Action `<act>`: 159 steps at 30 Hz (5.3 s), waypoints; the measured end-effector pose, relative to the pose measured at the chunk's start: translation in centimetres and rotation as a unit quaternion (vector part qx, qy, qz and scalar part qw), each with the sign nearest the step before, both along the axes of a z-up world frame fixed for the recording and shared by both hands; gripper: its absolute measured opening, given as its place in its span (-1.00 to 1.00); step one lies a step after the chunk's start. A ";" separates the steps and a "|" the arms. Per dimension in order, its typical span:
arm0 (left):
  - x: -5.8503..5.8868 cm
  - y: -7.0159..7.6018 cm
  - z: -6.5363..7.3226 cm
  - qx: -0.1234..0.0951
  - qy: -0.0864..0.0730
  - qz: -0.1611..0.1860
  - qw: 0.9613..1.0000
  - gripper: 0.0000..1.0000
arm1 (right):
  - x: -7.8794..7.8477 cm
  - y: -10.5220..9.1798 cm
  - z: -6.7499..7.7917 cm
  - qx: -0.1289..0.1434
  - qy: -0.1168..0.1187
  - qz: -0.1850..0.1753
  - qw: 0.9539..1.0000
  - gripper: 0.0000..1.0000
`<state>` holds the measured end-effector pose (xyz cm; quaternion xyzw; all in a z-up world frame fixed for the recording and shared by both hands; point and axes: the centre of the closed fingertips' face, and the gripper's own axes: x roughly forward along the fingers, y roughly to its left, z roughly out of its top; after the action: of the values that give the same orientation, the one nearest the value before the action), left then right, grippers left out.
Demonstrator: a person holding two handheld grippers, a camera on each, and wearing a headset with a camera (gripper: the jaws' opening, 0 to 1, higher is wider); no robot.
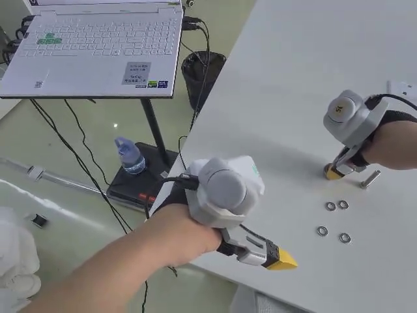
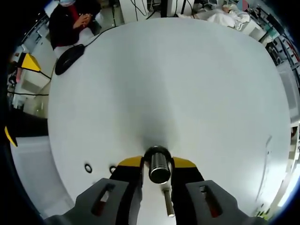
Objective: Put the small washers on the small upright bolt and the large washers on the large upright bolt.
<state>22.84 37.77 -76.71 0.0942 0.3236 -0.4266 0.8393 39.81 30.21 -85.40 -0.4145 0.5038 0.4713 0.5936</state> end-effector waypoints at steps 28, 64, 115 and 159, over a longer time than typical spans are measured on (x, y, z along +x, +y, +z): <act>-0.4 -0.5 0.0 -0.010 0.002 -0.007 1.000 0.85 | -0.1 0.0 -0.1 0.009 -0.003 0.036 0.999 -0.14; -1.2 -0.2 1.6 -0.002 -0.012 -0.010 1.000 0.82 | -1.1 -0.9 5.8 0.067 -0.009 0.034 0.997 -0.14; -1.8 -0.3 1.2 0.003 -0.013 -0.002 1.000 0.79 | -8.1 -0.7 1.1 0.065 0.002 0.096 0.993 -0.32; -2.3 0.3 0.8 -0.001 -0.001 0.004 1.000 0.74 | -7.9 -1.2 -1.7 0.054 -0.001 0.097 0.994 -0.41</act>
<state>20.57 38.11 -75.96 0.0922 0.3224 -0.4234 0.8416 31.92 29.01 -87.12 -0.4288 0.4345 0.5527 0.5673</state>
